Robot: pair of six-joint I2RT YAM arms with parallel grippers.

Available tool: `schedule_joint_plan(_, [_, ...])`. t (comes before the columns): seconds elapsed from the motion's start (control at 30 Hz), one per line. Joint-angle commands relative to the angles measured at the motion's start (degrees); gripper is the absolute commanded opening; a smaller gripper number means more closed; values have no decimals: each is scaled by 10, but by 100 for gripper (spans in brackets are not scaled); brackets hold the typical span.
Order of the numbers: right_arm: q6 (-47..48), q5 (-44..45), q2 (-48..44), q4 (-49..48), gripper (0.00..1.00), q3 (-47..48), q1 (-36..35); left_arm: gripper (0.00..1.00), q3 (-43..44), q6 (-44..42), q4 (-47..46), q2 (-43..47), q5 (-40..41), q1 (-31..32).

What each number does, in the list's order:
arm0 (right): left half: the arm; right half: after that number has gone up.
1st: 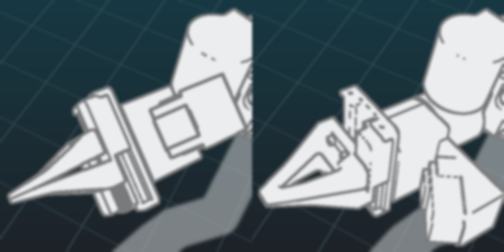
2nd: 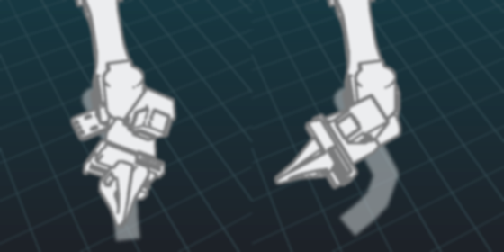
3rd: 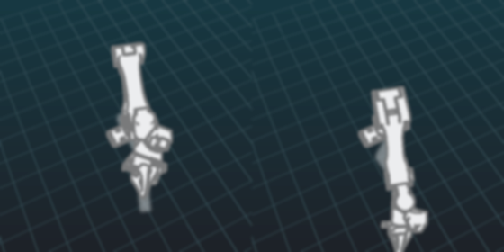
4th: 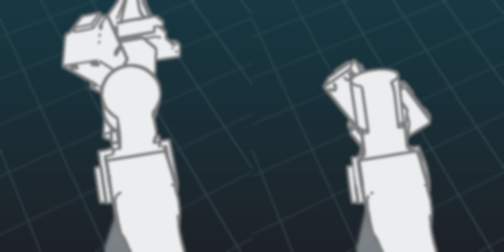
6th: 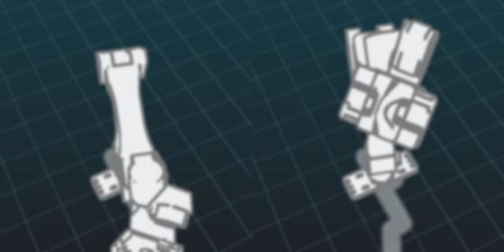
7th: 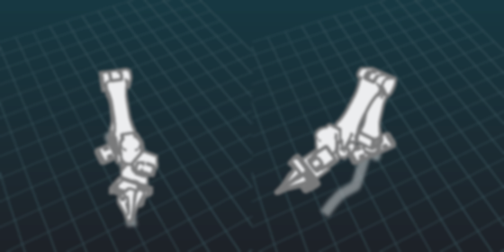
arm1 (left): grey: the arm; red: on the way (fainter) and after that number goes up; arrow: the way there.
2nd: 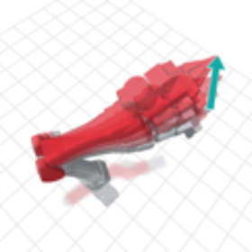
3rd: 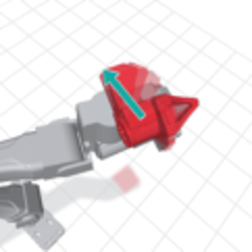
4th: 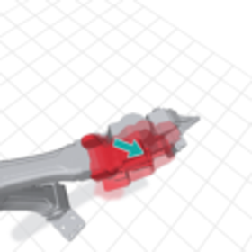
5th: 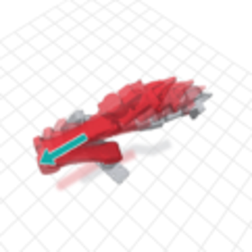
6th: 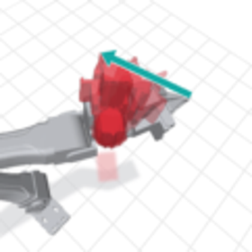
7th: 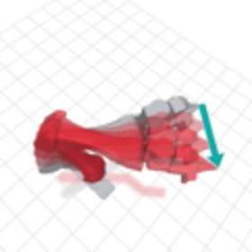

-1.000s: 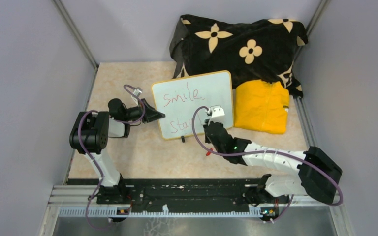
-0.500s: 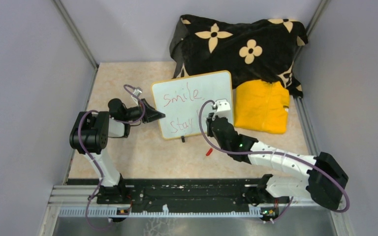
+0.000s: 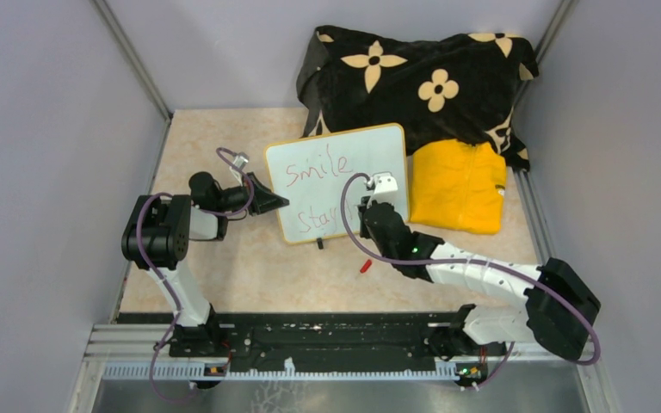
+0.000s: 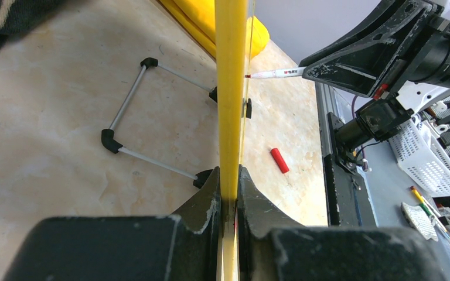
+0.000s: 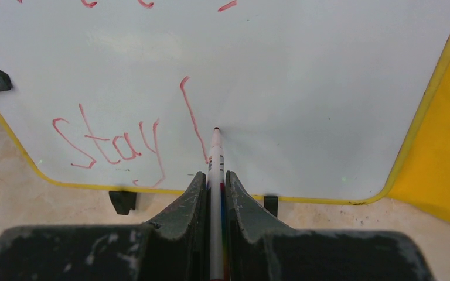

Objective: Write a sentence on the whiteboard

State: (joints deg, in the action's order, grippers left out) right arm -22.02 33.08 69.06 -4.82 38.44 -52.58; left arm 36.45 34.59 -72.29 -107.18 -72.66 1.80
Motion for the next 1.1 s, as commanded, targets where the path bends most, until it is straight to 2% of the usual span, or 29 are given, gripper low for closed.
schedule_joint_plan(0.0, [7,-6,6,-30,0,30,6,0,-5,-45,53,-18,27,12])
schedule_joint_plan(0.57, [-10,-38,20,-27,0,21,7,0,-4,-44,54,-18,26,12])
schedule_joint_plan(1.07, [-15,11,-15,9,0,-4,10,0,-2,-45,60,-18,29,12])
